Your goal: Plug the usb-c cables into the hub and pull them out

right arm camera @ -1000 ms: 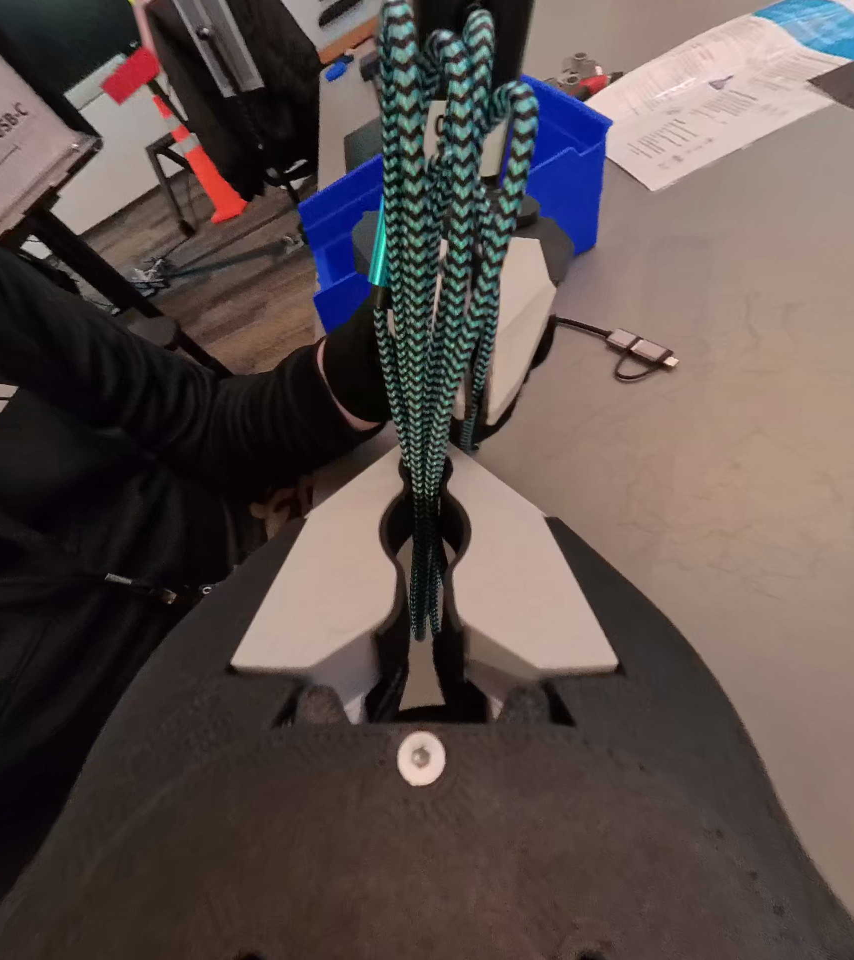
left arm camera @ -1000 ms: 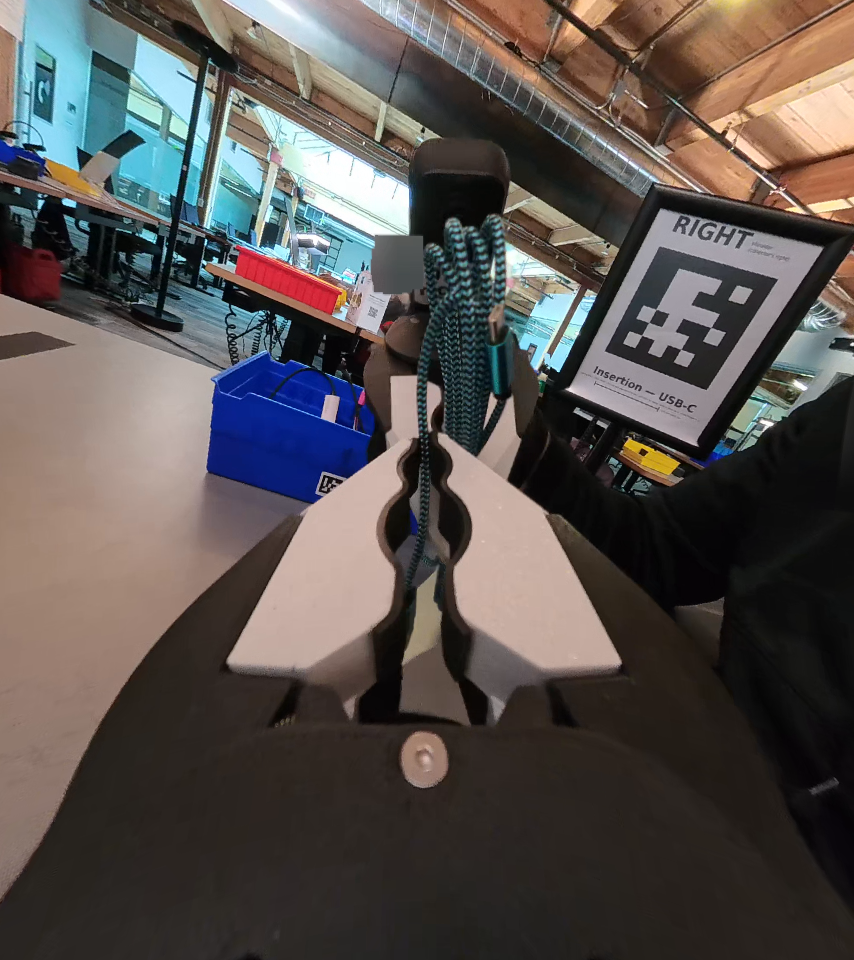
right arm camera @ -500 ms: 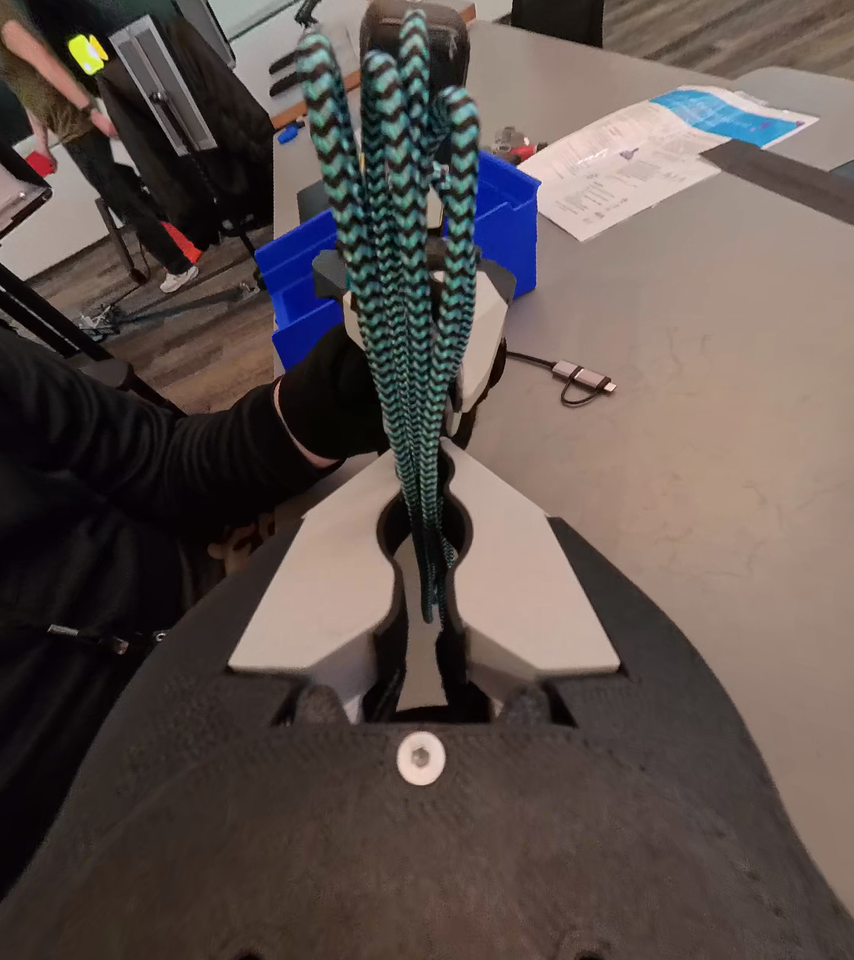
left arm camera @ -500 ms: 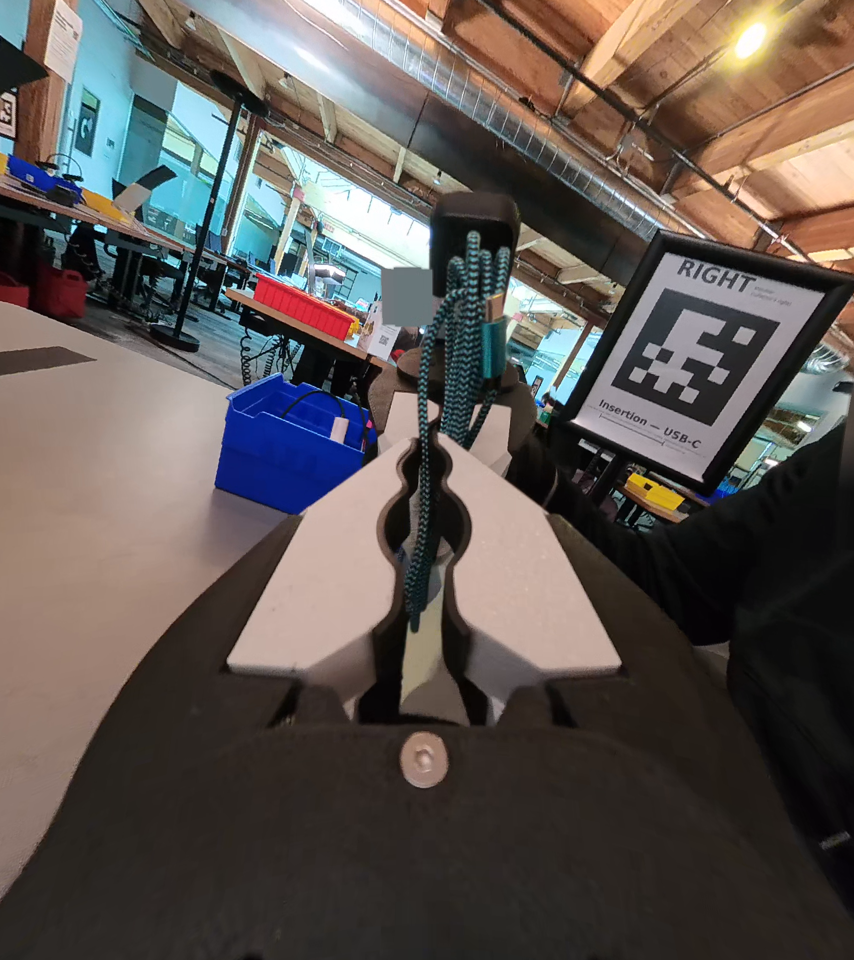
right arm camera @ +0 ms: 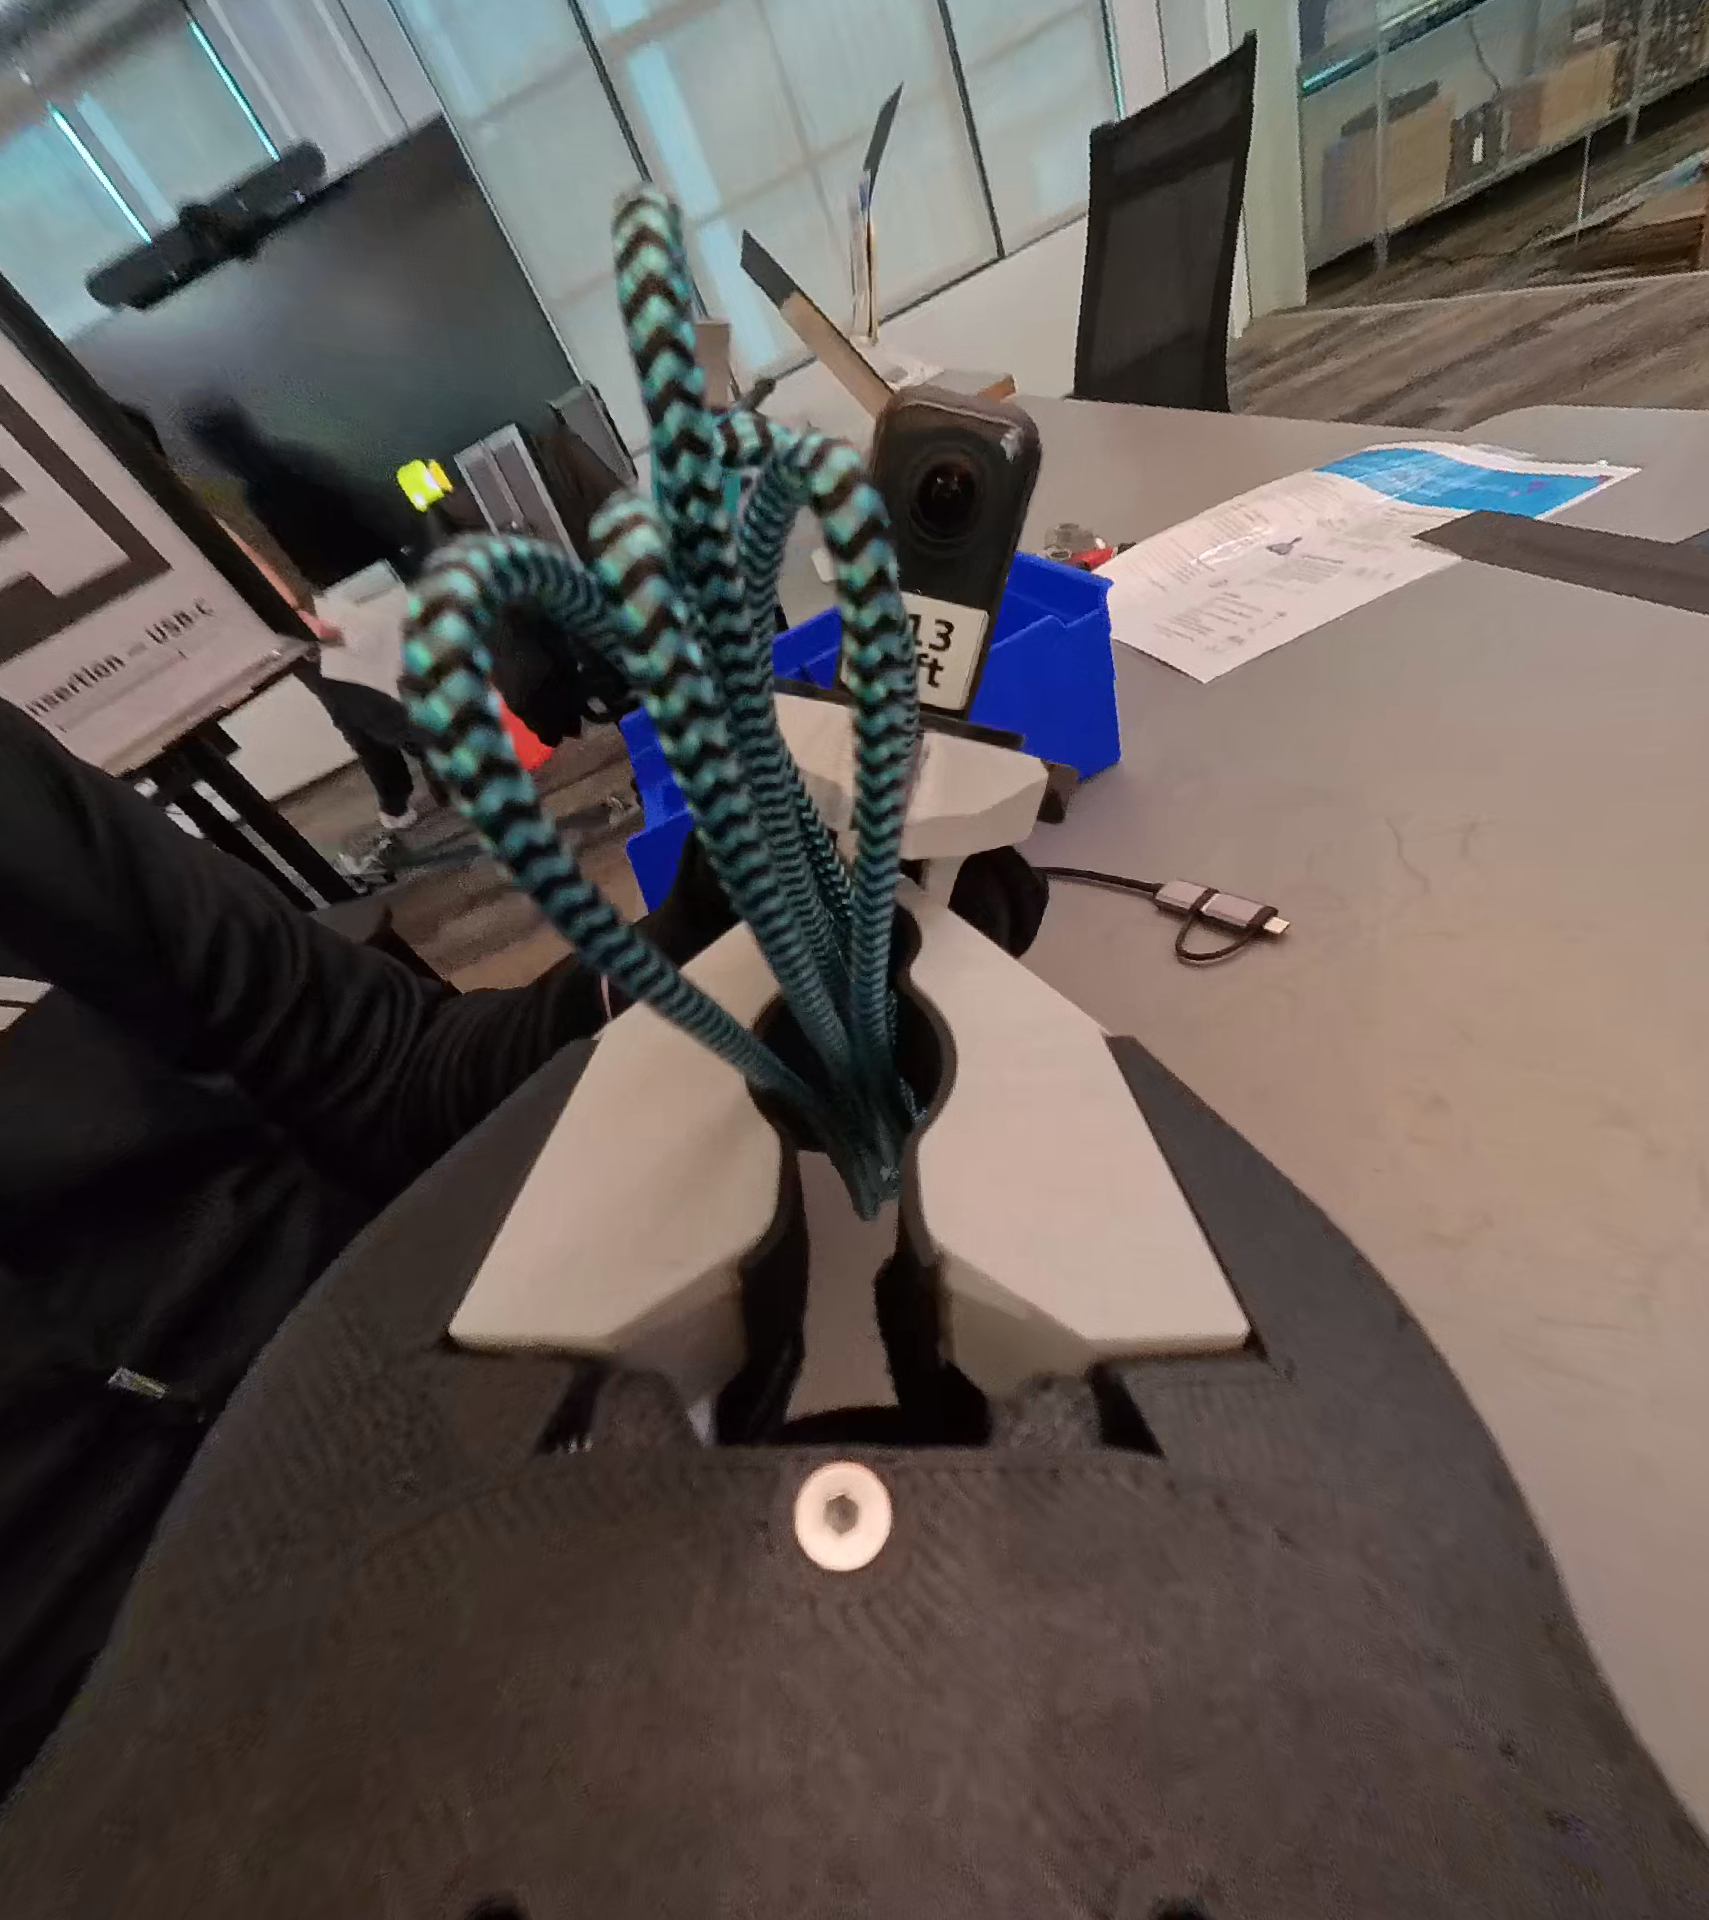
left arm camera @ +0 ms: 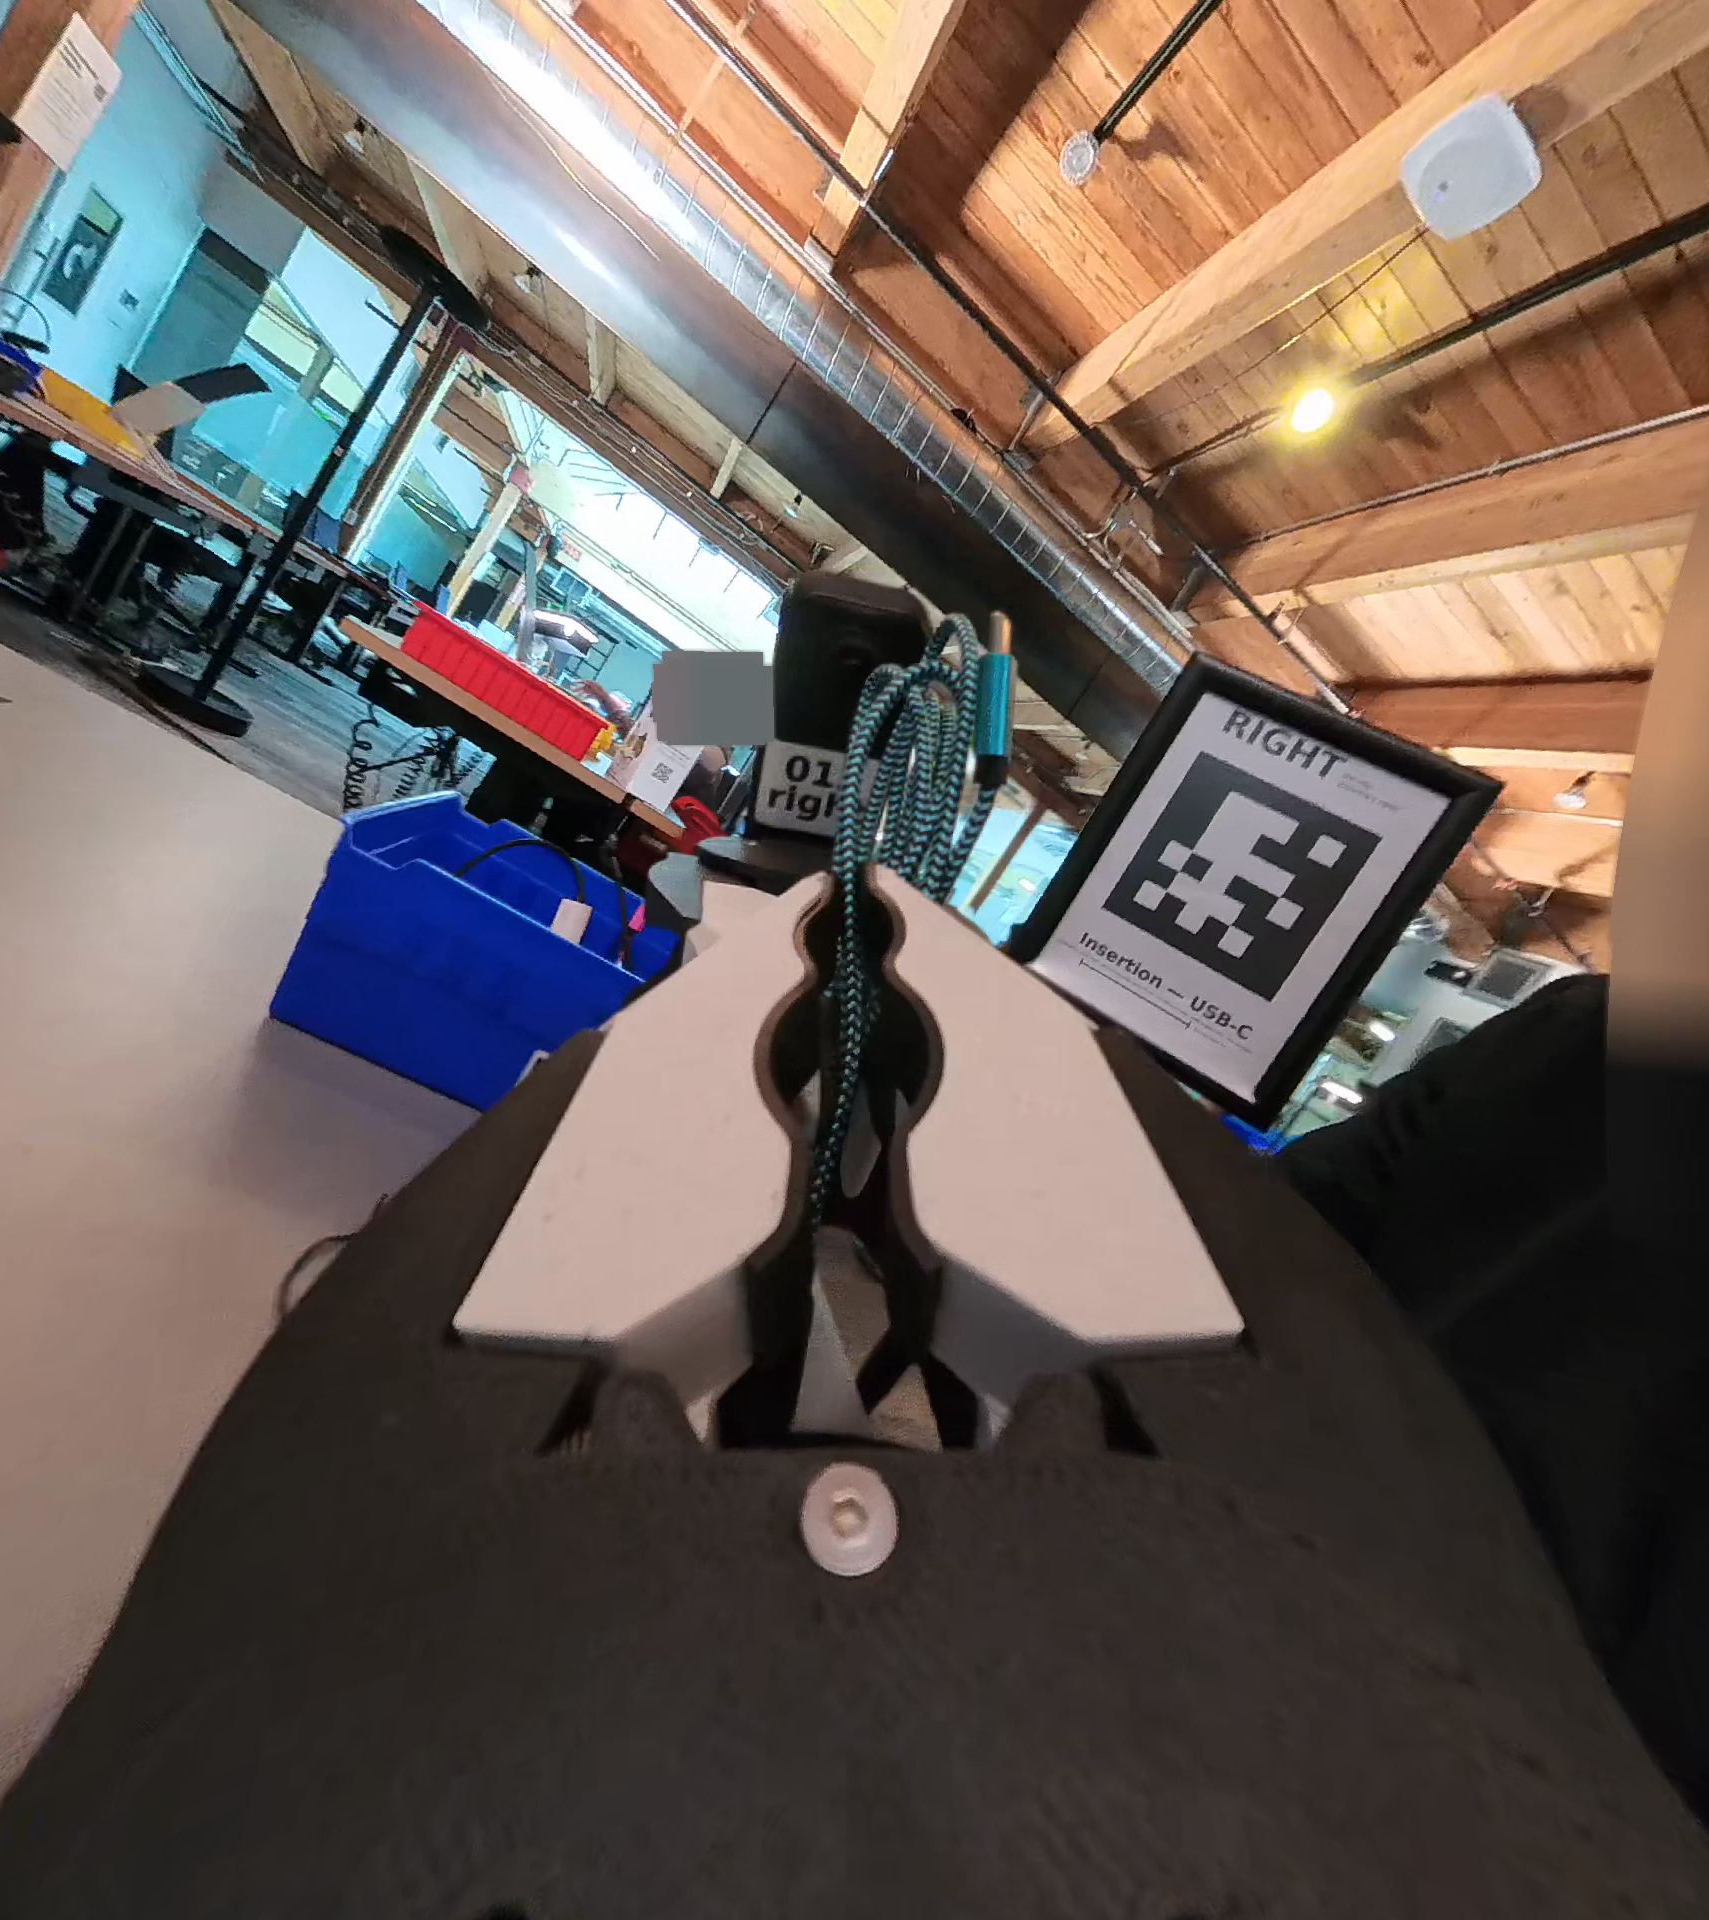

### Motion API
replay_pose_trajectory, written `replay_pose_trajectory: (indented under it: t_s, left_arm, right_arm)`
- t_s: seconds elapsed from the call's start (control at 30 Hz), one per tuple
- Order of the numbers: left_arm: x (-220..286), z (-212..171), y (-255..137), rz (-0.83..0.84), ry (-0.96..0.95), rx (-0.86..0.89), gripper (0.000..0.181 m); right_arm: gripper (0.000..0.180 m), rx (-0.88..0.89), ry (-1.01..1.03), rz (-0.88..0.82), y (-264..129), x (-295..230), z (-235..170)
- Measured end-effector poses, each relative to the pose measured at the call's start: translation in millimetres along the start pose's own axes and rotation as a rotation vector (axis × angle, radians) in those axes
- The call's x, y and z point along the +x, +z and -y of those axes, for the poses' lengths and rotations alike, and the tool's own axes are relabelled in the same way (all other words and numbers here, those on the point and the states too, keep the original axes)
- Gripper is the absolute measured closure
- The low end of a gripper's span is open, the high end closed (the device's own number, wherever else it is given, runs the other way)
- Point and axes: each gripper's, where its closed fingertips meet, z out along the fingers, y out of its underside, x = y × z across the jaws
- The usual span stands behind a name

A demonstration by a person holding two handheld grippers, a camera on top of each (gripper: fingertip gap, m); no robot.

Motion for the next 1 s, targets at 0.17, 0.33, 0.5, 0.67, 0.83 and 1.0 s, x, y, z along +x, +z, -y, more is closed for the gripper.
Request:
replay_pose_trajectory:
  t_s: [0.17,0.33,0.5,0.67,0.83,1.0]
  left_arm:
    - [-1,2,-1,-0.034,-0.064,0.027,0.177]
    - [-1,13,-7,-0.013,-0.023,0.05,0.137]
    - [-10,-4,-4,0.233,0.387,-0.17,0.11]
    - [-44,-34,-5,0.553,0.852,-0.517,0.085]
    - [-76,-40,-9,0.798,1.085,-0.645,0.081]
    - [-92,-35,-12,0.969,1.176,-0.662,0.089]
  right_arm:
    - [0.179,0.066,0.023,0.048,-2,-4,4]
    - [0.179,0.109,0.065,0.031,-7,2,12]
    - [0.179,0.182,0.122,-0.058,-21,22,22]
    - [0.178,0.257,0.184,-0.186,-38,47,31]
    - [0.179,0.279,0.207,-0.245,-41,55,34]
    - [0.178,0.336,0.235,-0.264,-39,54,41]
